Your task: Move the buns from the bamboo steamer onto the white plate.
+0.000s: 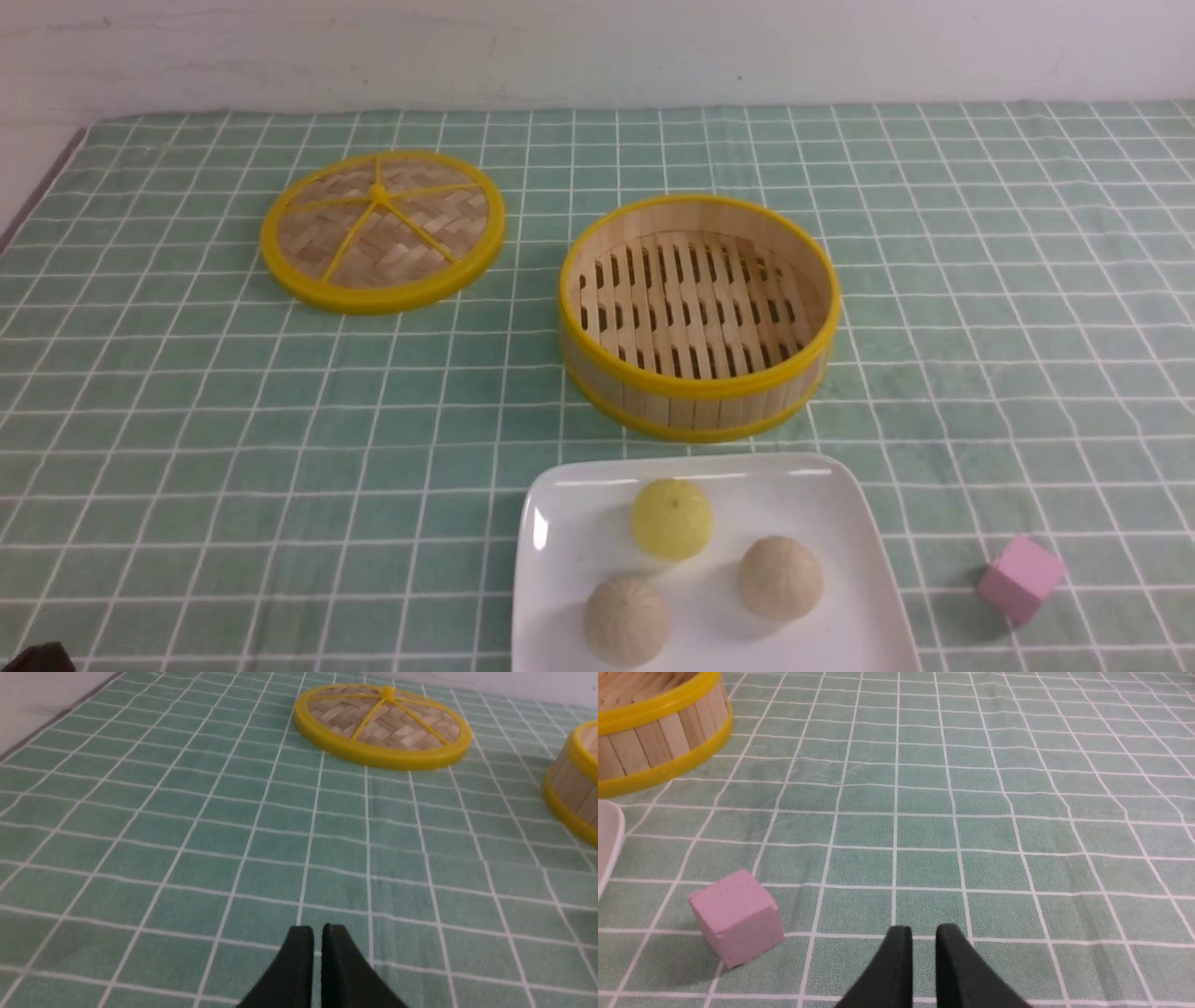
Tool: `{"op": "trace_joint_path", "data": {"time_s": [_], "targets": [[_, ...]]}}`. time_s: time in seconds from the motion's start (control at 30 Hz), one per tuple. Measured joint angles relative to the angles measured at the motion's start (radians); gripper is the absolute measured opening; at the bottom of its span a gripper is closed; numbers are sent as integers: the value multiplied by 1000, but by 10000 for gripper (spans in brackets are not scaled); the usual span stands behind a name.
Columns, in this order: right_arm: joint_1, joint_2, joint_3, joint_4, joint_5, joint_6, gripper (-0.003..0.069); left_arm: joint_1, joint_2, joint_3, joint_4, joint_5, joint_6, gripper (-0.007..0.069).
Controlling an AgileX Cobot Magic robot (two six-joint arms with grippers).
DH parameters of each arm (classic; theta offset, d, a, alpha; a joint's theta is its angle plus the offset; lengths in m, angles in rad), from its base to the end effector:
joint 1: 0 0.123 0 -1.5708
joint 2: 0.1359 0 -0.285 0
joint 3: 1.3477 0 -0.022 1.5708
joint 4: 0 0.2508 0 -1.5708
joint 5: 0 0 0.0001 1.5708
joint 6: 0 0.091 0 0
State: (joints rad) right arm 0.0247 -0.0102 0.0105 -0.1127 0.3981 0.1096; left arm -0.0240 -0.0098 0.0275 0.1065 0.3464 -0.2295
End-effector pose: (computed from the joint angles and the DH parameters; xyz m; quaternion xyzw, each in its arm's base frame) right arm 0.0519 -0.0027 0.1747 0.0052 0.8074 -0.0087 0.5900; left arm 0.0535 0.0020 0.1734 -0.0528 0.7956 -0.0319 0.6027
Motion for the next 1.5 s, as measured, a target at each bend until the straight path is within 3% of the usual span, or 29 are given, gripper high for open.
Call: {"op": "trace_joint_path", "data": {"time_s": [1.5], "targets": [[0,0,0,-1,-1,0,154,0,-1,-2,19,21,0,87]]}}
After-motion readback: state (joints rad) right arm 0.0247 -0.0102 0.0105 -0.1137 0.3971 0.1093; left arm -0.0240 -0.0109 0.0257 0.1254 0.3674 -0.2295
